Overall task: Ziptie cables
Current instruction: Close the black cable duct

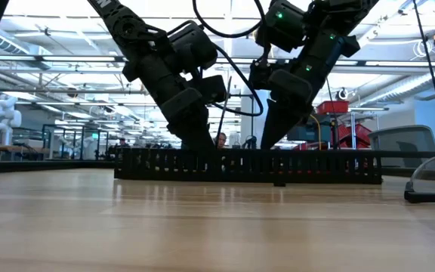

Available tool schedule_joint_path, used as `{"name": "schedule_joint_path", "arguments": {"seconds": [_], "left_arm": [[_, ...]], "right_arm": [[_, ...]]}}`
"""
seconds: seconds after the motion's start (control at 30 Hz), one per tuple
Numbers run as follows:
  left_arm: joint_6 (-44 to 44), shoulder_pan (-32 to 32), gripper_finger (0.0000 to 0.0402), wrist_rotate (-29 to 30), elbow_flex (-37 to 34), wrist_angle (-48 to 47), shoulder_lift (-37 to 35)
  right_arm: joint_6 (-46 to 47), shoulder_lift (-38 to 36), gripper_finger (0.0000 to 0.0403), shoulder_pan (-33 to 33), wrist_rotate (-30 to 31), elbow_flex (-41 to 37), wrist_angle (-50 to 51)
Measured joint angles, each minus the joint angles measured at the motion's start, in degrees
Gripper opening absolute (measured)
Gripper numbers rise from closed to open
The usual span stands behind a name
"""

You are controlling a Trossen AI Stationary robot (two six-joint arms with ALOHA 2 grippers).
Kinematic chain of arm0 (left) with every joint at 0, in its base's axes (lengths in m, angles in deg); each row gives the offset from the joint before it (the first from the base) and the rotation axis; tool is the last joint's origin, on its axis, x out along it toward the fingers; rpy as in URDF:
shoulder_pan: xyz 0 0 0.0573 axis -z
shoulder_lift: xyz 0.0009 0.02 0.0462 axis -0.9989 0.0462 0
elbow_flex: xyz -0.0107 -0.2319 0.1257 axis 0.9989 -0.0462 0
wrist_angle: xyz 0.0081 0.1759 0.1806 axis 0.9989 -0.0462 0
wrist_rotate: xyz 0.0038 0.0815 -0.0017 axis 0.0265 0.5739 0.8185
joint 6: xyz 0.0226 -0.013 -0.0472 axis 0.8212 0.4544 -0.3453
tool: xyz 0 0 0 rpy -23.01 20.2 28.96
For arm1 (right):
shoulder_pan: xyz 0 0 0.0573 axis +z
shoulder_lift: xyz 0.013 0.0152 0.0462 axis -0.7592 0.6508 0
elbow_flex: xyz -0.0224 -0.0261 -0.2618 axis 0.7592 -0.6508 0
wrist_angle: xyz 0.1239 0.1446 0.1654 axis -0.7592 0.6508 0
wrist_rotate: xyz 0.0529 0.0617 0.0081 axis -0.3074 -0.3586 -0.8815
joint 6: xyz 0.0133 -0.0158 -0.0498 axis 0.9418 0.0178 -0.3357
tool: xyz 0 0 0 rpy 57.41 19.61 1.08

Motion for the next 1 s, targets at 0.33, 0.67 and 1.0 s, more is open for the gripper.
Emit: {"name": "schedule_joint_path", "arguments": {"seconds": [0.33,0.67,1.0], "left_arm": [[-1.70,-0.02,0.0227,0.87,0.41,2.13,0.07],[-5.70,-0.03,0.0352,-0.43,0.83,2.58,-0.06],[1.06,0.07,0.0385,-1.00,2.99,-12.77,-3.65]], "right_arm": [[1.29,-1.54,0.0000,0.02,1.65,-0.09,0.96],[1.31,-1.60,0.0000,0.04,1.52,-0.07,1.18],[0.92,-1.62,0.0000,0.04,1.60,-0.05,1.14]]}}
